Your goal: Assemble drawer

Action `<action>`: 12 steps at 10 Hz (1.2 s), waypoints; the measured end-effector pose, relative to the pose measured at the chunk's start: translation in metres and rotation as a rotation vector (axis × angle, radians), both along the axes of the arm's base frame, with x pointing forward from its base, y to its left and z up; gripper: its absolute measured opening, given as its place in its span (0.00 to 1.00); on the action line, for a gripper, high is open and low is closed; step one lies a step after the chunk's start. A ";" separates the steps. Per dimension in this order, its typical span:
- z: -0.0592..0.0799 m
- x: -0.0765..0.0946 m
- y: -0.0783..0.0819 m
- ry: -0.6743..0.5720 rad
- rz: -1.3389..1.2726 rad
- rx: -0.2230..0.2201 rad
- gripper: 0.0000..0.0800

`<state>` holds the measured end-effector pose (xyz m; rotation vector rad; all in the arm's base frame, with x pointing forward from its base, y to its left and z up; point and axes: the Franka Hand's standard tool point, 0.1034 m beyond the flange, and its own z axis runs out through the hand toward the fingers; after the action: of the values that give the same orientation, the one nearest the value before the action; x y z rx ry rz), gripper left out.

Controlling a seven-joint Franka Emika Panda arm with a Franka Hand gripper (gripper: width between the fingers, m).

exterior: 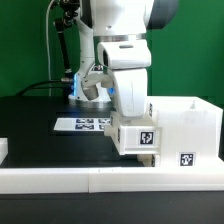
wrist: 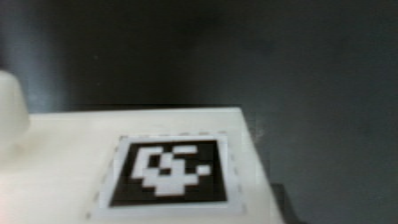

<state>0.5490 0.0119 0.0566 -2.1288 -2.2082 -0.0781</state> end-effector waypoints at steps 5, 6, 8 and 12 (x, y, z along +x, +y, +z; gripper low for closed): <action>-0.001 0.000 -0.001 0.001 -0.001 0.000 0.45; -0.001 0.000 -0.001 0.002 -0.001 0.000 0.45; -0.001 -0.001 -0.004 0.003 -0.004 0.000 0.78; 0.038 0.008 0.004 0.001 -0.023 -0.021 0.81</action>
Offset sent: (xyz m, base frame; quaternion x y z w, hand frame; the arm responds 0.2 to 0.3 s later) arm 0.0000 0.0000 0.0000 0.0000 0.0000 0.0000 1.0000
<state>0.5570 0.0161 0.0941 -2.1644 -2.1942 -0.0552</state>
